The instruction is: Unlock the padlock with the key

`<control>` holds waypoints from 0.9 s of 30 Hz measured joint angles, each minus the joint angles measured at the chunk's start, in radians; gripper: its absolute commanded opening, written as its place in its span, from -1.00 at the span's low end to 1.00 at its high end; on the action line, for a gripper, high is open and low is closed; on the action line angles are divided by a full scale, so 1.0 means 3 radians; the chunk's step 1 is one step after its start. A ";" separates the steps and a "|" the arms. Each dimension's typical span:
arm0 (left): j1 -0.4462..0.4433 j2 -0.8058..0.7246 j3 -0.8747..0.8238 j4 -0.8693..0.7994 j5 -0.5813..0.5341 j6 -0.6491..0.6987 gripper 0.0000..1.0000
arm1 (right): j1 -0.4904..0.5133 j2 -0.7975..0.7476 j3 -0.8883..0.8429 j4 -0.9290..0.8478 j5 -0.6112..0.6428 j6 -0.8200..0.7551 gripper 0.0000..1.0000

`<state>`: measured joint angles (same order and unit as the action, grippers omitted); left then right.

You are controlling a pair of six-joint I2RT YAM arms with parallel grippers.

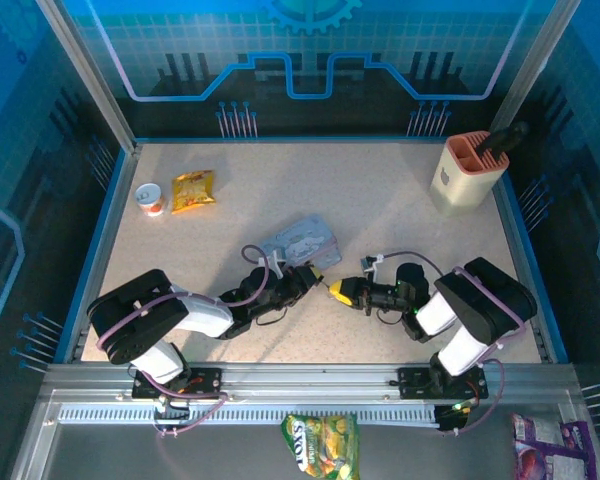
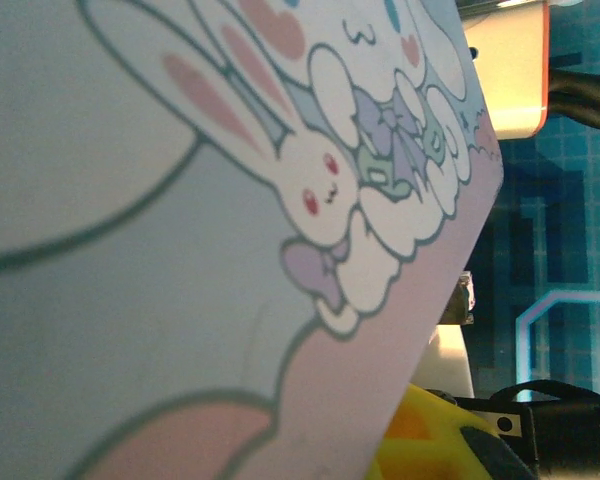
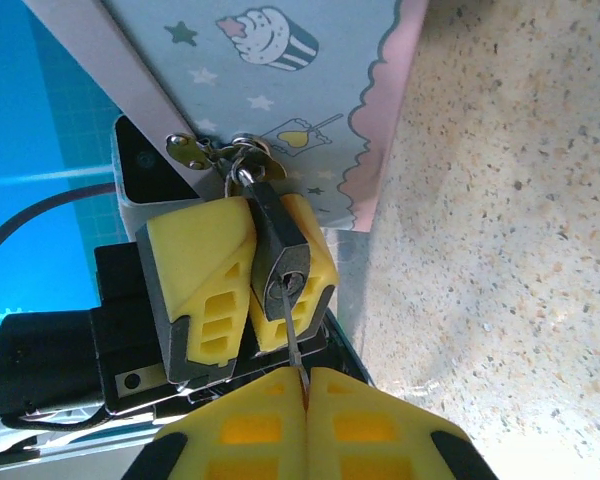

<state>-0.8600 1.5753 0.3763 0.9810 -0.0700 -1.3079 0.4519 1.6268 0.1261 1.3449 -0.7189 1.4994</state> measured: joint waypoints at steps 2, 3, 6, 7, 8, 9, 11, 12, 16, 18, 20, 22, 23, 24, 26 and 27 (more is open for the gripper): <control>0.0000 0.0000 0.0000 0.0014 0.0001 -0.0009 -0.91 | -0.0006 -0.0003 0.0000 -0.0004 -0.0001 -0.0001 -1.00; 0.0000 0.0000 0.0000 0.0015 0.0001 -0.0010 -0.91 | -0.0008 0.0009 -0.0003 0.0024 -0.0001 0.0003 -1.00; 0.0000 0.0000 0.0000 0.0017 0.0005 -0.0011 -0.91 | -0.0011 0.0108 -0.0003 0.0085 0.0000 0.0003 -1.00; 0.0000 0.0000 0.0000 0.0017 0.0014 -0.0011 -0.91 | -0.0011 0.0125 -0.0003 0.0085 0.0000 0.0001 -1.00; 0.0000 0.0000 0.0000 0.0017 0.0017 -0.0011 -0.91 | -0.0011 0.0128 -0.0003 0.0086 0.0000 0.0001 -1.00; 0.0000 0.0000 0.0000 0.0017 0.0018 -0.0011 -0.91 | -0.0011 0.0128 -0.0003 0.0089 0.0000 0.0003 -1.00; 0.0000 0.0000 0.0000 0.0017 0.0018 -0.0013 -0.91 | -0.0011 0.0126 -0.0003 0.0090 0.0001 0.0003 -1.00; 0.0000 0.0000 0.0000 0.0017 0.0018 -0.0013 -0.91 | -0.0011 0.0126 -0.0004 0.0093 0.0001 0.0003 -1.00; 0.0000 0.0000 0.0001 0.0017 0.0018 -0.0014 -0.91 | -0.0011 0.0126 -0.0004 0.0095 0.0001 0.0003 -1.00; 0.0000 0.0000 0.0001 0.0017 0.0019 -0.0014 -0.91 | -0.0011 0.0126 -0.0004 0.0097 0.0001 0.0003 -1.00; 0.0000 -0.0001 0.0001 0.0017 0.0018 -0.0017 -0.91 | -0.0011 0.0112 -0.0004 0.0095 0.0003 0.0003 -1.00; 0.0000 -0.0006 0.0001 0.0018 0.0018 -0.0025 -0.91 | -0.0011 0.0076 -0.0006 0.0094 0.0003 0.0003 -1.00; 0.0000 -0.0009 0.0001 0.0018 0.0022 -0.0029 -0.91 | -0.0011 0.0058 -0.0006 0.0098 0.0003 0.0003 -1.00; 0.0000 -0.0013 0.0001 0.0022 0.0027 -0.0037 -0.91 | -0.0011 0.0050 -0.0008 0.0098 0.0003 0.0003 -1.00; 0.0000 -0.0015 0.0001 0.0031 0.0028 -0.0046 -0.91 | -0.0011 0.0048 -0.0008 0.0103 0.0003 0.0003 -1.00; 0.0000 -0.0015 0.0001 0.0036 0.0027 -0.0051 -0.91 | -0.0011 0.0048 -0.0008 0.0107 0.0003 0.0003 -1.00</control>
<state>-0.8600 1.5707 0.3767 0.9916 -0.0620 -1.3231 0.4484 1.6413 0.1238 1.3769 -0.7181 1.5002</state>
